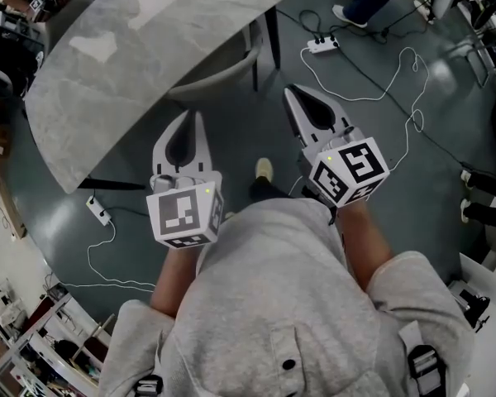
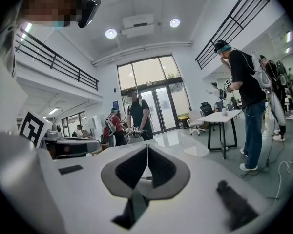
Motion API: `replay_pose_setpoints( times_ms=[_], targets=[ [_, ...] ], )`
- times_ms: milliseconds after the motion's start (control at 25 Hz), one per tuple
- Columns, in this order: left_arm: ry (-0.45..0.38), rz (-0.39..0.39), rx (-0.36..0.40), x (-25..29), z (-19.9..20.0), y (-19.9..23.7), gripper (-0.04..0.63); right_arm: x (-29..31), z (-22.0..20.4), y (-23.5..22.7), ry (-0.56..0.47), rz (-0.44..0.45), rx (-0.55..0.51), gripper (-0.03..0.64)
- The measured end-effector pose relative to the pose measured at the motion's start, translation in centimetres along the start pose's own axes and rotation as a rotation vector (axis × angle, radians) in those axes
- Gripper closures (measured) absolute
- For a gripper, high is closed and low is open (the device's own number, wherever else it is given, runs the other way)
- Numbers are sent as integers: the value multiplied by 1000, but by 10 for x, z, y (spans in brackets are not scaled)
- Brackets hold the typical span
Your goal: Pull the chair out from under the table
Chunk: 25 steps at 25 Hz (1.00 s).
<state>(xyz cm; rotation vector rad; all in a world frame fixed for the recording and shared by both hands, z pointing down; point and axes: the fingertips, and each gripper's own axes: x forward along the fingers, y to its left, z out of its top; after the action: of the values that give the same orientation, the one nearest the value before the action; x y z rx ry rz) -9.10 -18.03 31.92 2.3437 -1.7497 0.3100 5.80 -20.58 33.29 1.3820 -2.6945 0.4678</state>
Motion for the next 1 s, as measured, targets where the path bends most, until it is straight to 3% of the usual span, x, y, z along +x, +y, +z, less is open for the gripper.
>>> replay_pose_setpoints(
  times_ms=[600, 1000],
  targets=[
    [6, 52, 15, 30, 2, -9, 581, 18, 2, -33, 8, 61, -24, 591],
    [39, 86, 8, 40, -3, 15, 581, 49, 5, -31, 38, 108, -53, 591]
  ],
)
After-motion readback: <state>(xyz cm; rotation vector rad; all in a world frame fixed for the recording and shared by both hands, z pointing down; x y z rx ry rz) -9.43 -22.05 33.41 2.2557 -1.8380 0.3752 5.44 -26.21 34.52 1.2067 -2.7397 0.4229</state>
